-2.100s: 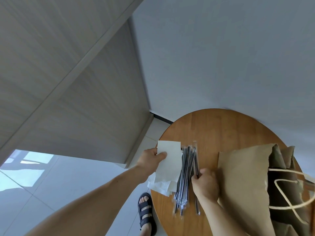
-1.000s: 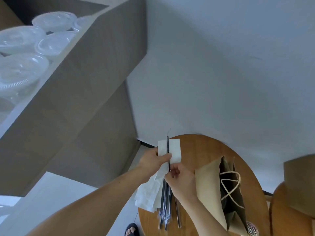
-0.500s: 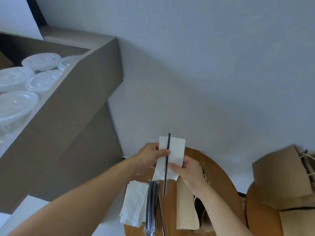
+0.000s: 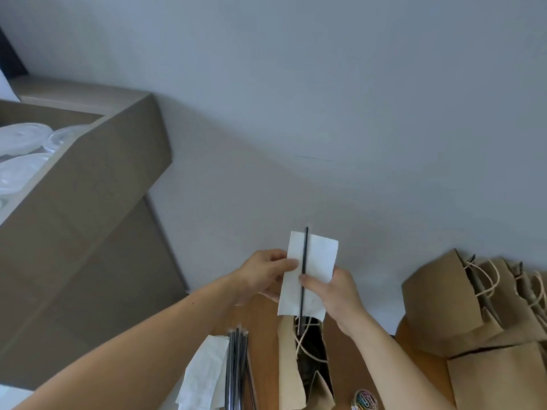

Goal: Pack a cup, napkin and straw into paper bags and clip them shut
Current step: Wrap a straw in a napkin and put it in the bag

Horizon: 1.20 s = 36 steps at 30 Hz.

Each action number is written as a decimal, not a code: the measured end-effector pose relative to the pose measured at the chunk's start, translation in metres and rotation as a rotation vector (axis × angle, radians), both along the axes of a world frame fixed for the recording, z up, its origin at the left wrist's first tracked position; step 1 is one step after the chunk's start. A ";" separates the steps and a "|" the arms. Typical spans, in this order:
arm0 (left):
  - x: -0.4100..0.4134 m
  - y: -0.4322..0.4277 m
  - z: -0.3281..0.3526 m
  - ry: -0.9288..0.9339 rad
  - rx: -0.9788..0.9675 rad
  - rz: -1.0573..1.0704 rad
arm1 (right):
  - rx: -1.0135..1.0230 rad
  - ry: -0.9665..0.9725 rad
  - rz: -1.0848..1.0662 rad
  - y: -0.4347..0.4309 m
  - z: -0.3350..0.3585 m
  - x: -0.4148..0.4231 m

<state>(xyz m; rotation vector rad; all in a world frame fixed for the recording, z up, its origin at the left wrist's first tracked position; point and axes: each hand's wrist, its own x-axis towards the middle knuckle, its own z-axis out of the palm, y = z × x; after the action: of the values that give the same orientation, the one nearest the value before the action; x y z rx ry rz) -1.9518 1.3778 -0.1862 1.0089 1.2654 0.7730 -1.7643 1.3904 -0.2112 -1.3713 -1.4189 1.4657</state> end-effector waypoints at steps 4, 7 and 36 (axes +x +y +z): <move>0.001 0.002 -0.025 0.180 -0.088 0.130 | 0.039 -0.004 -0.208 0.024 0.008 0.023; 0.001 -0.011 -0.055 0.470 -0.191 -0.153 | 0.093 -0.044 -0.356 0.042 0.010 0.031; 0.033 -0.063 -0.111 0.271 -0.493 -0.061 | -0.153 -0.918 0.391 -0.042 -0.088 0.002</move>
<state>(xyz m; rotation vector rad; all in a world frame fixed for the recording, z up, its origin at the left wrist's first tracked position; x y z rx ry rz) -1.9186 1.3147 -0.2972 0.7567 1.5526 0.2547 -1.7618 1.3480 -0.2987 -2.1005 -2.2693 1.2111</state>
